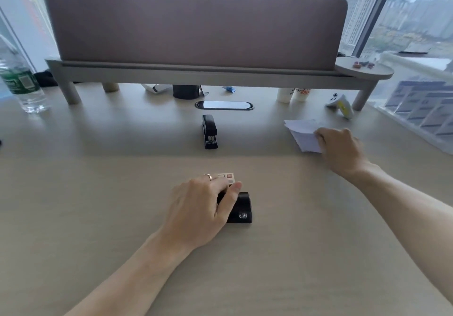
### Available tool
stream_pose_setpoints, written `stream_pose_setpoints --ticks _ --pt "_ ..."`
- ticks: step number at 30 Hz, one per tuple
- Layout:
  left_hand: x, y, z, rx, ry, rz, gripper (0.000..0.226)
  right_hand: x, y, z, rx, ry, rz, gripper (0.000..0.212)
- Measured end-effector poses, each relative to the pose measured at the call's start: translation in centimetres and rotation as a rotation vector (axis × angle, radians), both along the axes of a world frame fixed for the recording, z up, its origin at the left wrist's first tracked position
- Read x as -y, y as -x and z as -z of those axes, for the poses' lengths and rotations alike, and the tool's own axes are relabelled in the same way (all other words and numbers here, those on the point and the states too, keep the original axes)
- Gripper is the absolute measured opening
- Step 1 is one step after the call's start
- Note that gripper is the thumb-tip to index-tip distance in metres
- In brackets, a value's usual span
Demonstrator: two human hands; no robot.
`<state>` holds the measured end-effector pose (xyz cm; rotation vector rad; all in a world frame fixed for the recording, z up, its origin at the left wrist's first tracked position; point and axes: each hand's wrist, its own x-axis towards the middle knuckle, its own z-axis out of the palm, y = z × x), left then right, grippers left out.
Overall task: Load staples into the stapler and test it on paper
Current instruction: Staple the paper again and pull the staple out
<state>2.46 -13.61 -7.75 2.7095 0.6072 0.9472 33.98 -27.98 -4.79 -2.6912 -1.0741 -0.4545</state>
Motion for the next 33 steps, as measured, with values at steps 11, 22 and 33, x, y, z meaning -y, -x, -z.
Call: stream_pose_setpoints --ticks 11,22,33 --pt "0.2 1.6 -5.5 0.107 0.197 0.031 0.052 2.8 10.5 -11.7 -0.269 -0.837 -0.374 0.014" --pt "2.2 4.9 -13.1 0.379 1.064 0.431 0.01 6.1 20.1 -13.2 -0.722 -0.977 -0.532 0.019" --pt "2.5 4.5 -13.5 0.328 0.998 0.635 0.035 7.6 22.2 -10.0 -1.959 -0.594 -0.392 0.072"
